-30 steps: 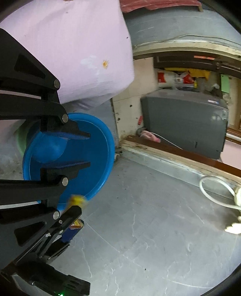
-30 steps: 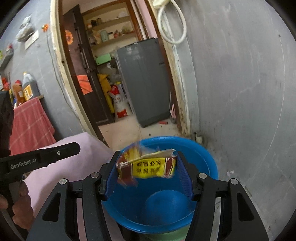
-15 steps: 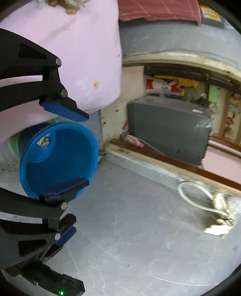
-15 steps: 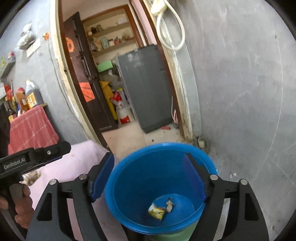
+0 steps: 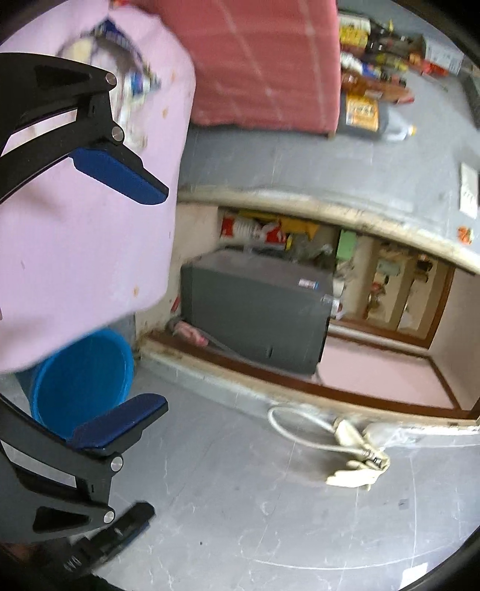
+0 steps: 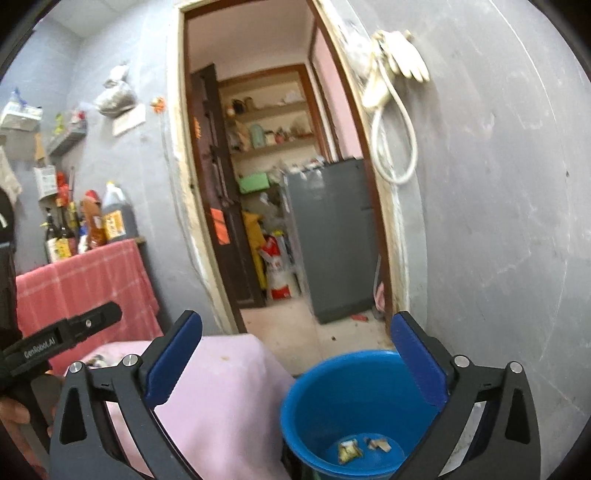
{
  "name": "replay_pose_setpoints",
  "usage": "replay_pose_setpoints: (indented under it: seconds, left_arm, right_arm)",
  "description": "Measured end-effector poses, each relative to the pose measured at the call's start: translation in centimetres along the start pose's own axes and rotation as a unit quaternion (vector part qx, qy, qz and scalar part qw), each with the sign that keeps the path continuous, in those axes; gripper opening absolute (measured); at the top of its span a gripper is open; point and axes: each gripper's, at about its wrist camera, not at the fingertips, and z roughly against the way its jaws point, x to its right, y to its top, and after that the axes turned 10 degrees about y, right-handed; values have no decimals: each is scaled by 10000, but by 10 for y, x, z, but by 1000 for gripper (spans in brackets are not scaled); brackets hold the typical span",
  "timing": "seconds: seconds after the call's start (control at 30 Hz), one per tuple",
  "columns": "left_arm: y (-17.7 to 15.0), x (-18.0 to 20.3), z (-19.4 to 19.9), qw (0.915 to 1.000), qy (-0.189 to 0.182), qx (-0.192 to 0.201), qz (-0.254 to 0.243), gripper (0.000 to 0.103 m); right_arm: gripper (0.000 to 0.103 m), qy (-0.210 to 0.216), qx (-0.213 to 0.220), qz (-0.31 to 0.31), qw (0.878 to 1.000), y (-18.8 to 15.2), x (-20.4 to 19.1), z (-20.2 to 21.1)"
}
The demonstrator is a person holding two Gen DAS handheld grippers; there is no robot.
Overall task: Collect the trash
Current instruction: 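Open the left tool over the bucket while the right tool releases its packet, then return both tools to the table above the remaining trash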
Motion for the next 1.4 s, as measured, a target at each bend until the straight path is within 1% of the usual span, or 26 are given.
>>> replay_pose_setpoints:
  seconds: [0.17,0.27,0.57,0.67,0.8,0.97,1.13,1.23,1.33,1.4]
  left_arm:
    - [1,-49,34,9985,427,186,273,101]
    - [-2,-75,55,9966,702,292,327,101]
    - [-20,-131,100,9885,1383,535,308,101]
    - [-28,-145,111,9857,1546,598,296,101]
    - [-39,-161,122,9818,1764,665,236,101]
    - [-55,-173,121,9802,1860,640,220,101]
    - [-70,-182,111,9807,1886,487,134,101]
    - [-78,-186,100,9817,1870,347,74,101]
    - [-83,-191,89,9828,1837,127,117,101]
    - [-83,-195,78,9820,1883,-36,151,101]
  right_arm:
    - [103,327,170,217,9991,5,-39,1]
    - [103,529,251,299,9978,5,-63,1]
    - [103,1102,450,468,9918,-11,-131,-5]
    - [103,1269,472,549,9893,-20,-153,-9]
    - [103,1404,447,646,9870,-31,-172,-15]
    - [103,1564,270,751,9845,-44,-185,-27]
    - [103,1572,6,995,9825,-62,-194,-40]
    - [103,1598,-215,1046,9814,-70,-195,-51]
    - [103,1660,-475,1064,9792,-76,-195,-64]
    - [103,1685,-667,1060,9777,-79,-194,-74]
